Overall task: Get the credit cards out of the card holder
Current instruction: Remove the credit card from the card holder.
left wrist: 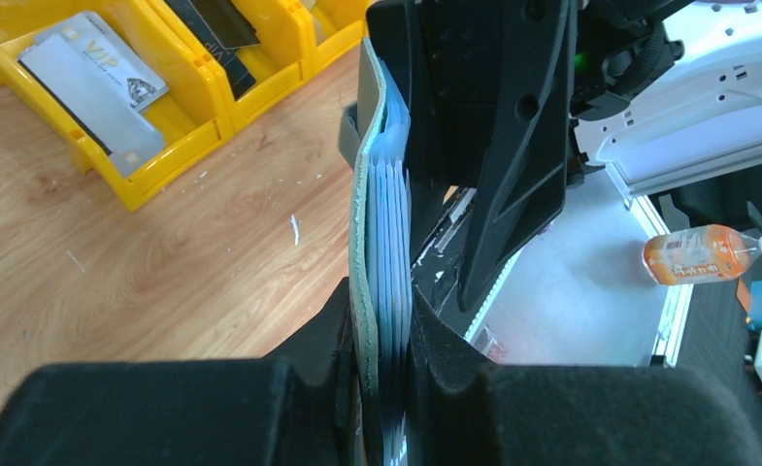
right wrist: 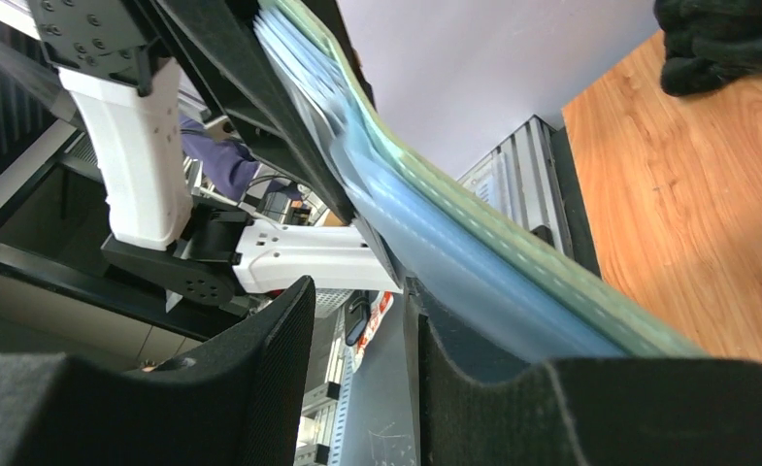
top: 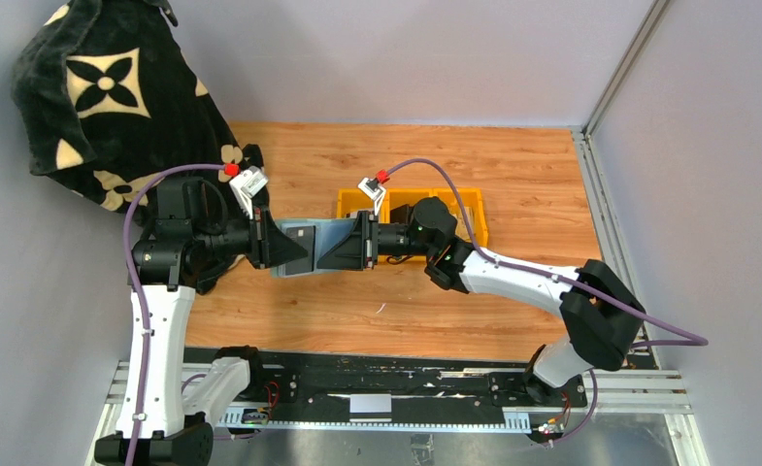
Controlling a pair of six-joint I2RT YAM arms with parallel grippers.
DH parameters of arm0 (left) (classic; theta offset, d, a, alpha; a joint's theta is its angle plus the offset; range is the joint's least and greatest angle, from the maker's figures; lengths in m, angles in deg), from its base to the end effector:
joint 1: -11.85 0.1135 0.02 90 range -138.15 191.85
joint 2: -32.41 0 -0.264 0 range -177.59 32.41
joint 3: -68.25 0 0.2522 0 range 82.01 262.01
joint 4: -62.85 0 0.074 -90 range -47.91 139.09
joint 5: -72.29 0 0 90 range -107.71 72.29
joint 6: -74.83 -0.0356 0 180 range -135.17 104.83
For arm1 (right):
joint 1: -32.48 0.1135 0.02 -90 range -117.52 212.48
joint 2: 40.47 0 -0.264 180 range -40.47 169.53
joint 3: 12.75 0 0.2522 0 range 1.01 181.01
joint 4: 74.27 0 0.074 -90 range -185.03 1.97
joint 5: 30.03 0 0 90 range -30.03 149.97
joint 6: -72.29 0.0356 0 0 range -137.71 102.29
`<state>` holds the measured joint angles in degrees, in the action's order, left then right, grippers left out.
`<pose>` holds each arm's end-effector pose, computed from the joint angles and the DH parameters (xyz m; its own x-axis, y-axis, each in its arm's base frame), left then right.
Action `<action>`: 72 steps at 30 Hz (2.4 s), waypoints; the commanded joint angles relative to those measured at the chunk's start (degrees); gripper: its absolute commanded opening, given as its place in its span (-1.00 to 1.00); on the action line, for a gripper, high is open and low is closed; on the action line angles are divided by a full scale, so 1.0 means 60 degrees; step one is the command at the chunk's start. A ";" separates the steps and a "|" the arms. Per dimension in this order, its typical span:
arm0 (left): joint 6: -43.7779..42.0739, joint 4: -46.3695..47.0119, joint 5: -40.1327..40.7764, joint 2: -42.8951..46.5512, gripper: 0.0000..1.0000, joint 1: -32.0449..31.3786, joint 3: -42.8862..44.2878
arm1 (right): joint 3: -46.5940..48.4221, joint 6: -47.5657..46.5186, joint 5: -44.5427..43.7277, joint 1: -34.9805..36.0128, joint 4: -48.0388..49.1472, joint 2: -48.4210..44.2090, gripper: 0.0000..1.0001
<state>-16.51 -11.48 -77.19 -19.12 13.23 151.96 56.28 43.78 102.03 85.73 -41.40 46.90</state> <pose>0.1382 -0.0273 0.3927 -0.6561 -0.0039 -0.7547 0.6418 0.5233 -0.5606 0.1870 0.2903 0.3231 -0.7920 0.0297 -0.6097 -0.6011 -0.2126 0.7704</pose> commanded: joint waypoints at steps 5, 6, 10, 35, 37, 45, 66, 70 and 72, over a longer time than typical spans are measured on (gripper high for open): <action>0.0125 -0.0092 -0.1234 0.0122 -1.00 0.0016 0.0032 | 0.0410 0.0123 -0.0080 0.0146 0.0680 -0.0045 -0.17; 0.0156 -0.0089 -0.1321 0.0121 -1.00 0.0013 0.0007 | 0.0433 0.0082 -0.0126 0.0151 0.0662 -0.0029 -0.18; 0.0173 -0.0086 -0.1814 0.0157 -1.00 0.0004 -0.0027 | 0.0734 -0.0183 -0.0271 0.0224 0.0313 0.0054 -0.22; 0.0549 -0.0071 -0.4104 0.0658 -0.33 0.0014 -0.0011 | -0.0170 0.0773 -0.1327 0.0309 0.2295 0.0042 -0.92; 0.0620 -0.0082 -0.4000 0.0576 -0.57 0.0013 -0.0013 | -0.0234 0.0803 -0.1288 0.0309 0.2349 0.0032 -0.93; 0.0707 -0.0132 -0.3872 0.0478 -0.75 0.0017 0.0180 | -0.0911 0.1093 -0.1883 0.0223 0.3091 -0.0252 -0.44; 0.0868 -0.0163 -0.4640 0.0422 -0.25 0.0018 0.0191 | -0.1562 0.1980 -0.2118 0.0055 0.5177 -0.0035 -0.99; 0.0922 -0.0169 -0.4745 0.0333 -0.39 0.0017 0.0255 | -0.1728 0.1980 -0.1999 0.0045 0.5260 -0.0146 -1.00; 0.0927 -0.0173 -0.4729 0.0298 -0.45 0.0018 0.0299 | -0.1801 0.1970 -0.1959 0.0045 0.5350 -0.0175 -1.00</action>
<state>-12.93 -10.04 -98.77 -17.57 14.24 151.57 46.99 56.44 93.40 87.44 -10.47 46.62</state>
